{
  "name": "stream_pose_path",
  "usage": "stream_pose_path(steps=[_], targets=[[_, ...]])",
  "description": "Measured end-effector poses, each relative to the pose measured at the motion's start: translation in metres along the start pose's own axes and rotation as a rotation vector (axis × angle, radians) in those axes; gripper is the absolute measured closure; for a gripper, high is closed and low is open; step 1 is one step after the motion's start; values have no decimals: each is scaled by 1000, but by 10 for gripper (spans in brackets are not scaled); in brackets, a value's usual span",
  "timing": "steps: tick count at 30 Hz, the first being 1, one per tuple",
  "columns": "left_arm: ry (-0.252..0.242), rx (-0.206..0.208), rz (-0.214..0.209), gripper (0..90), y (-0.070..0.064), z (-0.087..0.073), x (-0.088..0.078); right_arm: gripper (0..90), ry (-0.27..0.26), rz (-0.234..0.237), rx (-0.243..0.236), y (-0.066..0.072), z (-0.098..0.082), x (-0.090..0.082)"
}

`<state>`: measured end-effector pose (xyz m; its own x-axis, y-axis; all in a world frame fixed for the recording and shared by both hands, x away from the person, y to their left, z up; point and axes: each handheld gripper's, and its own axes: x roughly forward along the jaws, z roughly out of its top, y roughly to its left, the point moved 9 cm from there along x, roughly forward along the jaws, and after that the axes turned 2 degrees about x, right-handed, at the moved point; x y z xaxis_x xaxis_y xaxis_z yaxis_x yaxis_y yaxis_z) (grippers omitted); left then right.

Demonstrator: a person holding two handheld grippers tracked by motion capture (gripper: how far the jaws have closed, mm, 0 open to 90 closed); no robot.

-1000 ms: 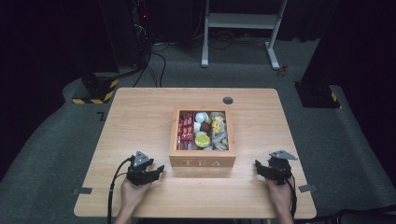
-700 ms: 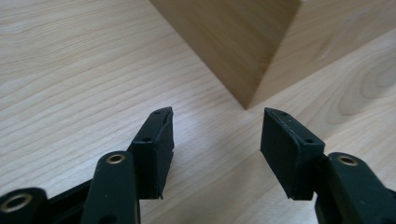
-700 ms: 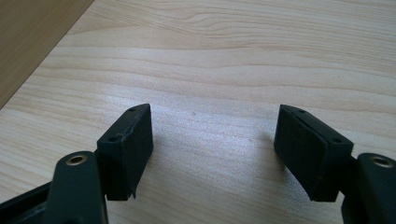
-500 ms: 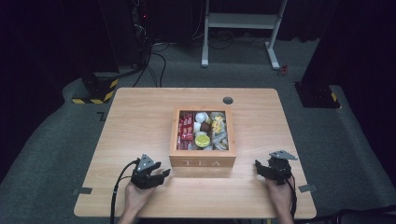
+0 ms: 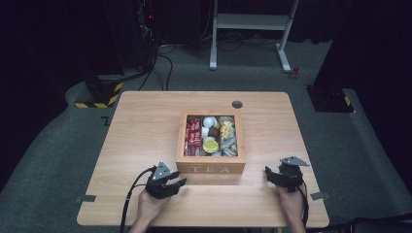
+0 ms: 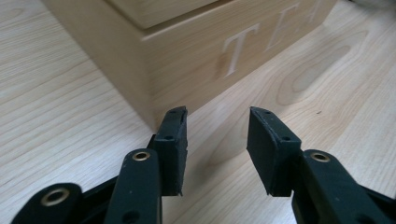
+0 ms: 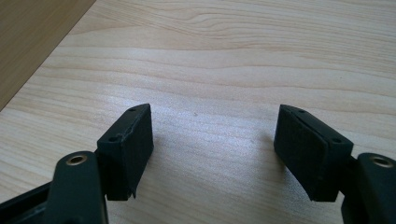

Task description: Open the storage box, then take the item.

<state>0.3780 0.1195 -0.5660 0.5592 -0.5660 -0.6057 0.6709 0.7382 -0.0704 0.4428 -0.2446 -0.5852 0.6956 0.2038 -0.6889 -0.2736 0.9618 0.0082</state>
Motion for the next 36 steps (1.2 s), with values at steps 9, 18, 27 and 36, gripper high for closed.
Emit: stream_pose_path(steps=[9,18,27,36], targets=[[8,39,-20,664,-10,9,11,283,2,0,3,0,0,0],[-9,26,-20,709,-12,21,16,283,0,3,1,1,0,0],[-38,11,-14,768,-15,36,18,283,-1,4,-3,1,0,0],[-68,18,8,858,-17,48,14,283,0,6,-4,1,0,0]])
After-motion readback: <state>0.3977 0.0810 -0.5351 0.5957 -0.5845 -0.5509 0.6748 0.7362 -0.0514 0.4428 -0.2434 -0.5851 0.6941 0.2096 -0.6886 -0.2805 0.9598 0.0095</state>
